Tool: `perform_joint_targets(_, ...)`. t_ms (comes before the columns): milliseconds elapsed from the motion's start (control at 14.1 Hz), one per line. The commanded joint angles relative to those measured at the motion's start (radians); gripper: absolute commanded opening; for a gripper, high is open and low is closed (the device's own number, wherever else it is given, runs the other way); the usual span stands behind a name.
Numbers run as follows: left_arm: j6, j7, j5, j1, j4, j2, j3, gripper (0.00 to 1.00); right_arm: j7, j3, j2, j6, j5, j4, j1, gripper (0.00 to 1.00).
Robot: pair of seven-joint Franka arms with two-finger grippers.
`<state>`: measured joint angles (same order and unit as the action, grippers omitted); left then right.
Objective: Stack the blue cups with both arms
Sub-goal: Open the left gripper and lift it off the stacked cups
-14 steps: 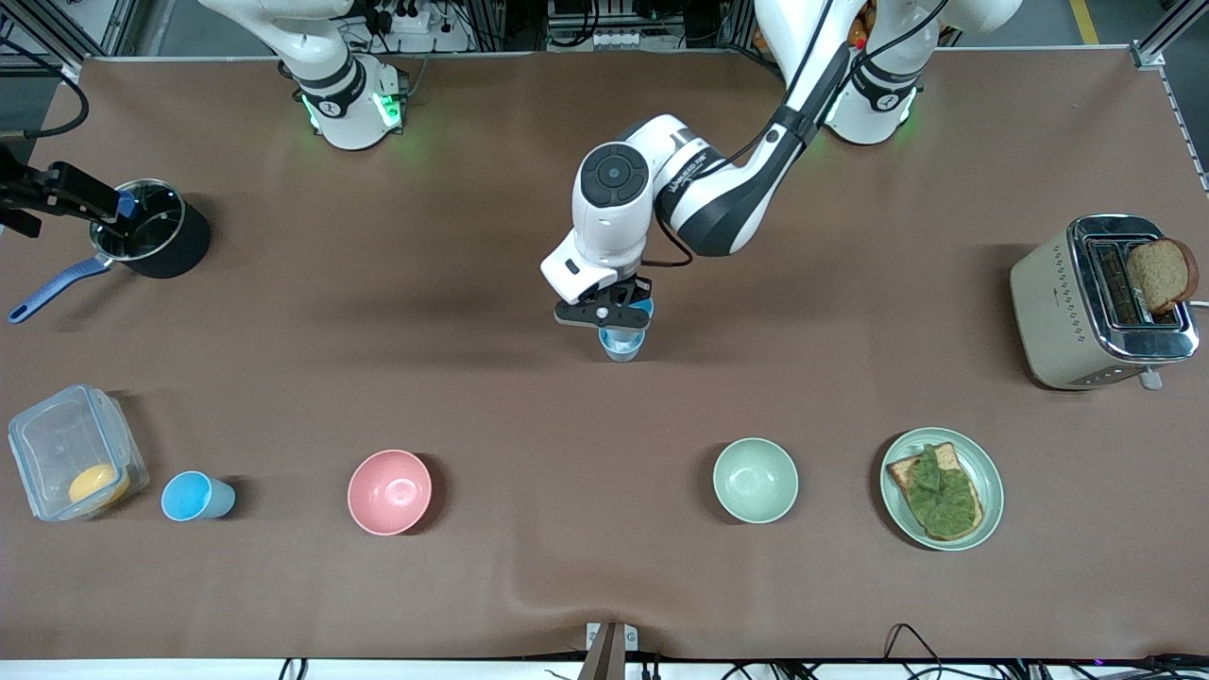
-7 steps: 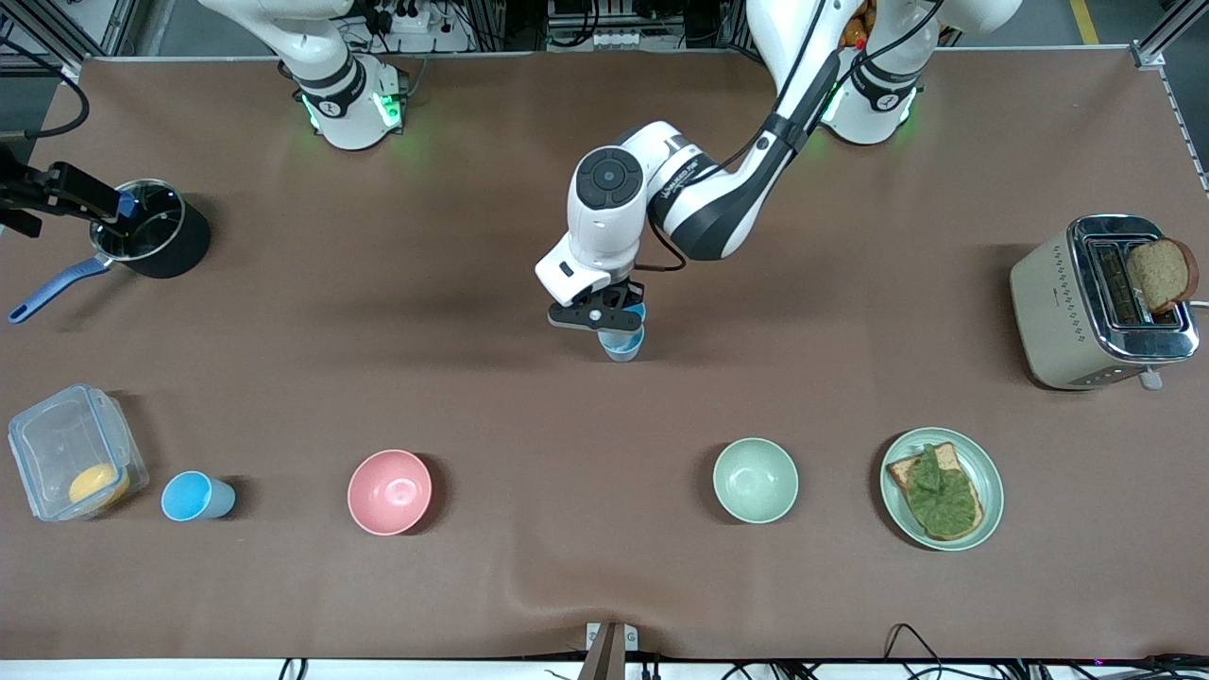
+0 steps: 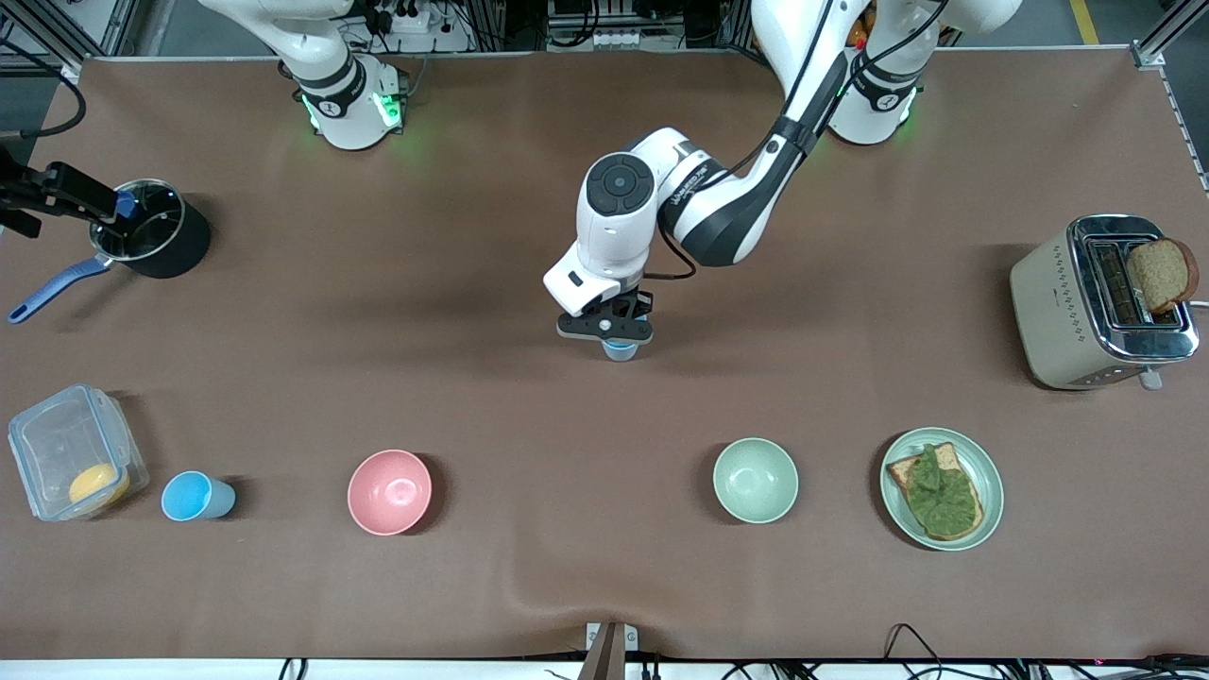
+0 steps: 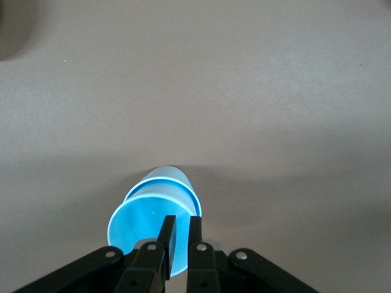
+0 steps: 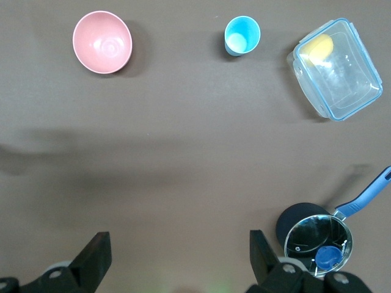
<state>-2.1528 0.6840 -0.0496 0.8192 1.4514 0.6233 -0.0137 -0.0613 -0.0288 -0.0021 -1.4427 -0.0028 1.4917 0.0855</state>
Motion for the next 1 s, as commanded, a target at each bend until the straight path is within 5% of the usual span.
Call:
perform_joint_targets(0,0.001,-0.006,-0.013,0.011,-0.016,0.001,-0.011,0.20,-0.038,-0.005,-0.013,-0.004,0.020,0.009,0.031,1.00)
perform_joint_targets(71,0.002,-0.030,0.000,0.009,-0.011,-0.016,-0.020,0.37,-0.038,-0.005,-0.013,-0.005,0.021,0.009,0.031,1.00)
perform_joint_targets(142,0.005,-0.105,0.022,0.002,0.013,-0.048,-0.038,0.99,-0.037,-0.005,-0.013,-0.005,0.024,0.007,0.031,1.00)
perform_joint_targets(427,0.094,-0.312,0.031,-0.165,0.174,-0.276,-0.037,1.00,-0.022,-0.006,-0.013,-0.004,0.026,0.005,0.027,1.00)
perform_joint_targets(925,0.365,-0.465,0.030,-0.509,0.250,-0.583,-0.008,1.00,0.043,-0.010,-0.015,0.005,0.066,0.001,0.019,1.00)
